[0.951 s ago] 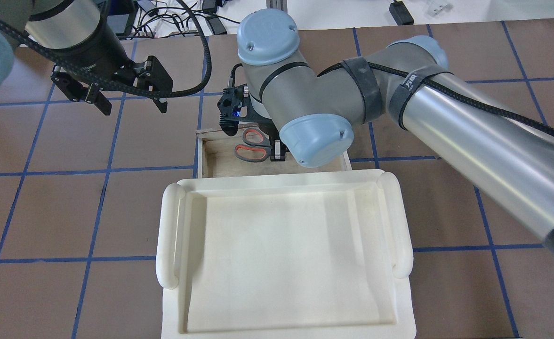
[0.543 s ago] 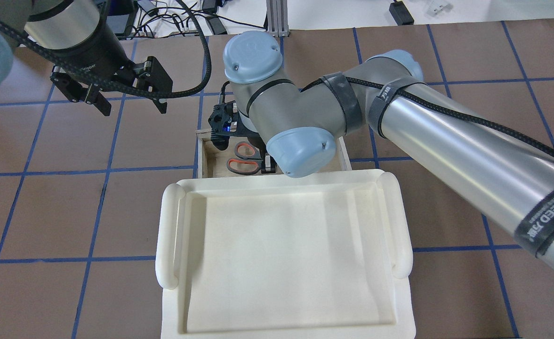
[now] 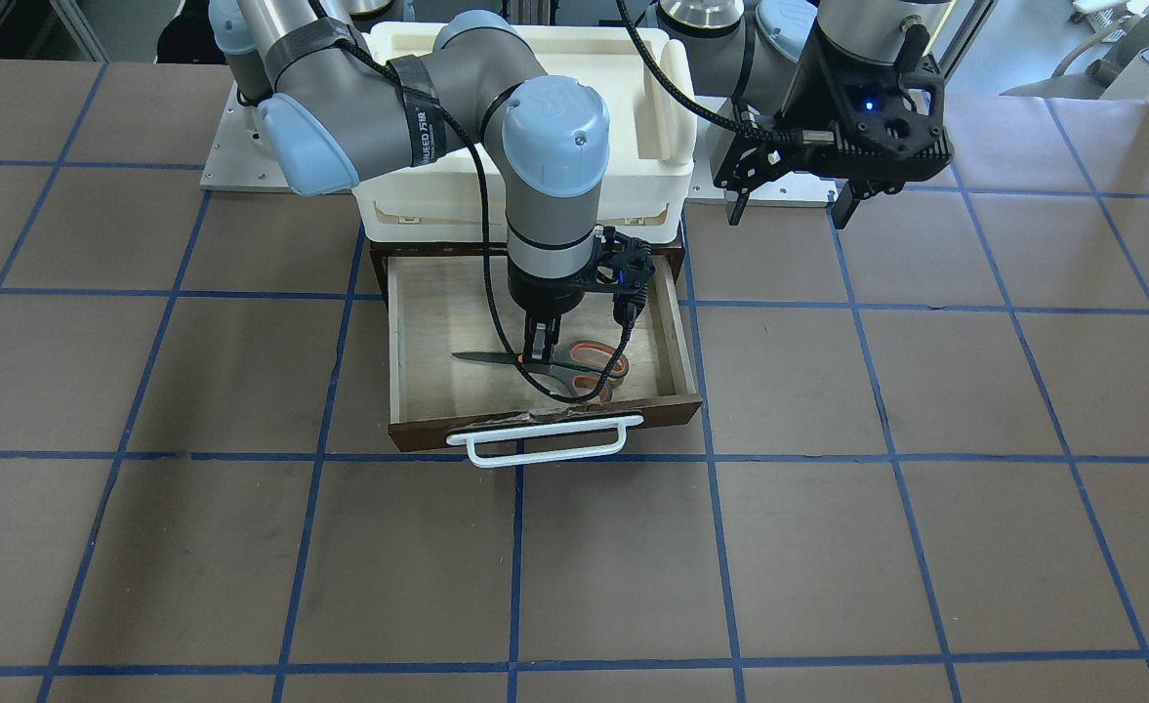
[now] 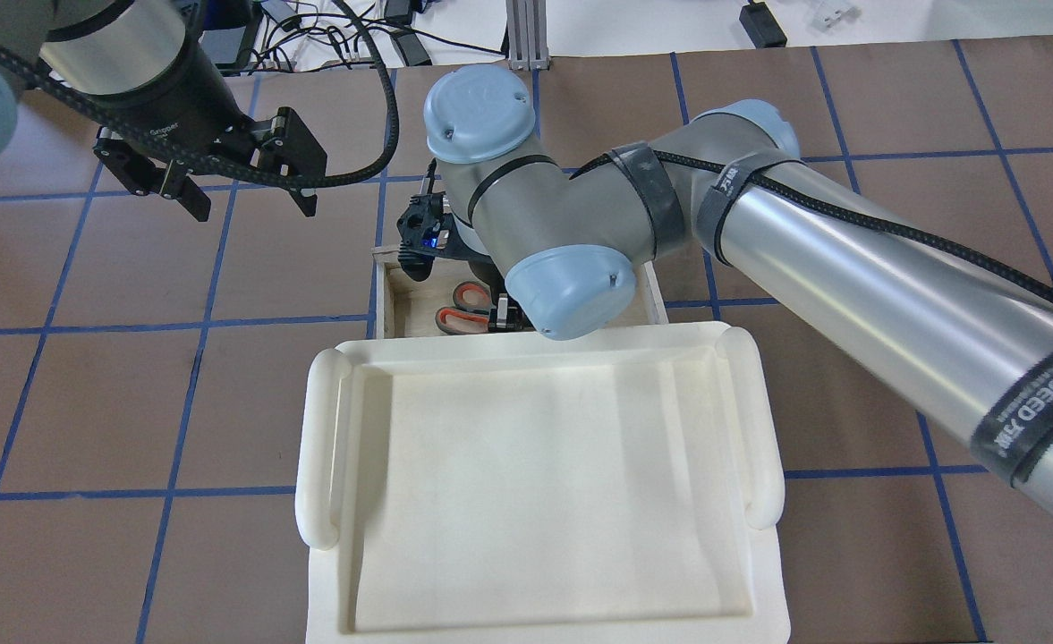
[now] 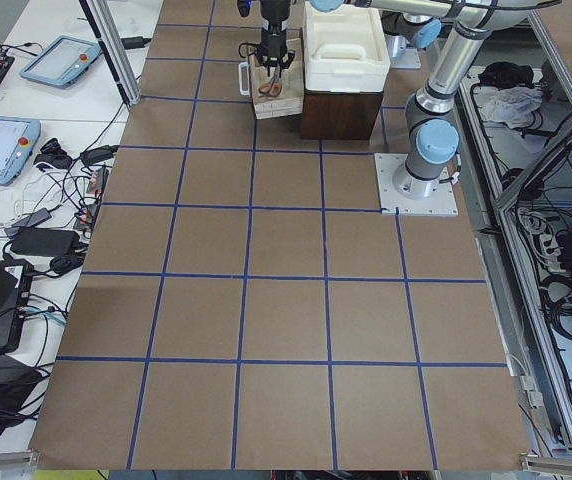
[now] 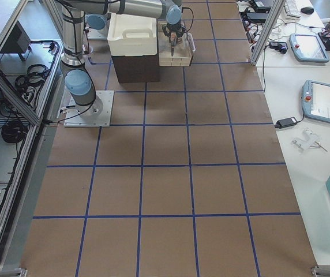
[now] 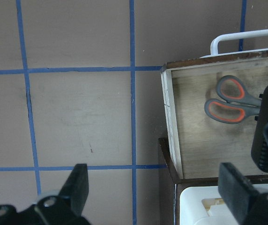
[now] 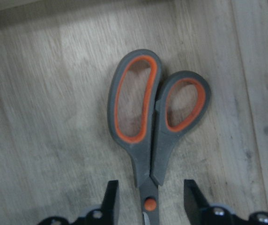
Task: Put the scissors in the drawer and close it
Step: 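Lower the scissors into the drawer and open the right gripper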
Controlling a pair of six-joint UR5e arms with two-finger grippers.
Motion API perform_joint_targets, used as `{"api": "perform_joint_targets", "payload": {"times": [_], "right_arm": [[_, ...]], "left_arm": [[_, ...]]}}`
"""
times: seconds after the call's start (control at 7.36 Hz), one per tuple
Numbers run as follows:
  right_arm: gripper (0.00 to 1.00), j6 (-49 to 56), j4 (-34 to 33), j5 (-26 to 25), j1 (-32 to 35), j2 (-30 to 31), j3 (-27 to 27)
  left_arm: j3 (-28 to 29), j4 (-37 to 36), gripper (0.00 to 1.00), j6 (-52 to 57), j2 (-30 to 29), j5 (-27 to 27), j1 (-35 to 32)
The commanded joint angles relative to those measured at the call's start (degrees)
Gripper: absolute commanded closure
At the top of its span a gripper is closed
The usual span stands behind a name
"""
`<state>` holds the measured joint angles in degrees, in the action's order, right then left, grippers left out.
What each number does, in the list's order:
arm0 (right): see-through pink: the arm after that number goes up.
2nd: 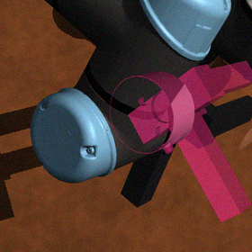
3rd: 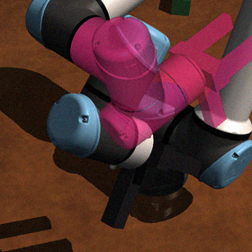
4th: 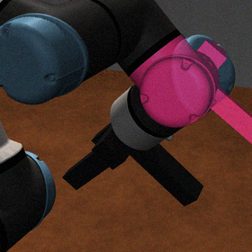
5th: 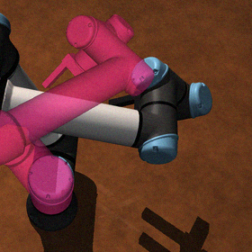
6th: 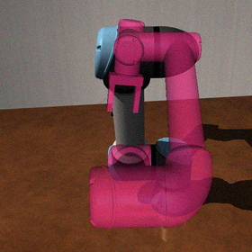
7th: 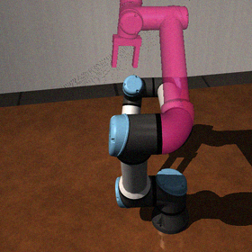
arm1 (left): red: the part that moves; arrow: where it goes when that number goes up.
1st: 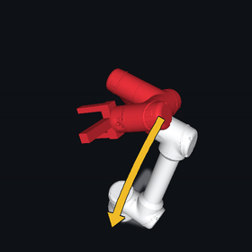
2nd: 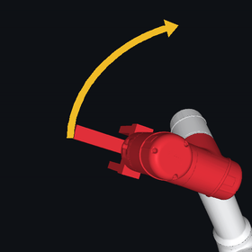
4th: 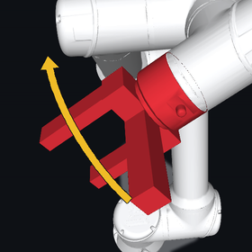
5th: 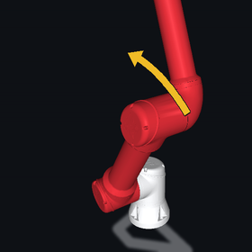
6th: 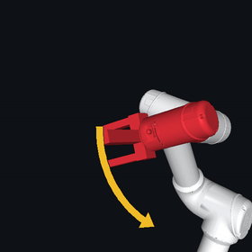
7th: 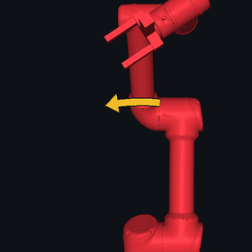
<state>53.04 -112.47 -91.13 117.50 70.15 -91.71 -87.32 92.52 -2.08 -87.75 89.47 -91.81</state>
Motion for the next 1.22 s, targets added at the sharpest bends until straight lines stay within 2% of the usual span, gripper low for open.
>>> {"api": "perform_joint_targets", "payload": {"times": [0.0,0.14,0.27,0.41,0.68,0.81,1.09], "right_arm": [[0.0,-1.71,-0.65,-0.01,-0.42,0.43,0.65],[0.0,-3.54,-0.91,-0.27,-1.3,2.95,0.65],[0.0,-10.26,-0.65,-0.28,-3.22,5.15,0.66],[0.0,-20.76,-0.48,-0.28,-4.11,7.78,0.66],[0.0,-42.56,-1.7,-0.36,-5.17,10.18,0.66],[0.0,-49.02,-1.36,-0.54,-6.48,10.88,0.66],[0.0,-50.14,1.09,-0.37,-12.61,13.25,0.13]], "left_arm": [[0.22,-0.67,0.0,-0.47,-0.66,-0.09,-0.03],[0.13,-1.19,0.0,-1.51,-1.19,-0.17,-0.03],[0.22,-4.5,0.0,-5.0,-2.59,-0.52,-0.29],[0.13,-8.97,0.0,-8.61,-4.69,-0.61,-0.99],[-0.39,-12.86,0.0,-12.31,-10.04,-0.44,-3.53],[-0.39,-16.63,0.0,-16.25,-13.64,0.0,-4.77],[0.13,-26.11,0.0,-19.0,-20.41,0.18,-8.54]]}}
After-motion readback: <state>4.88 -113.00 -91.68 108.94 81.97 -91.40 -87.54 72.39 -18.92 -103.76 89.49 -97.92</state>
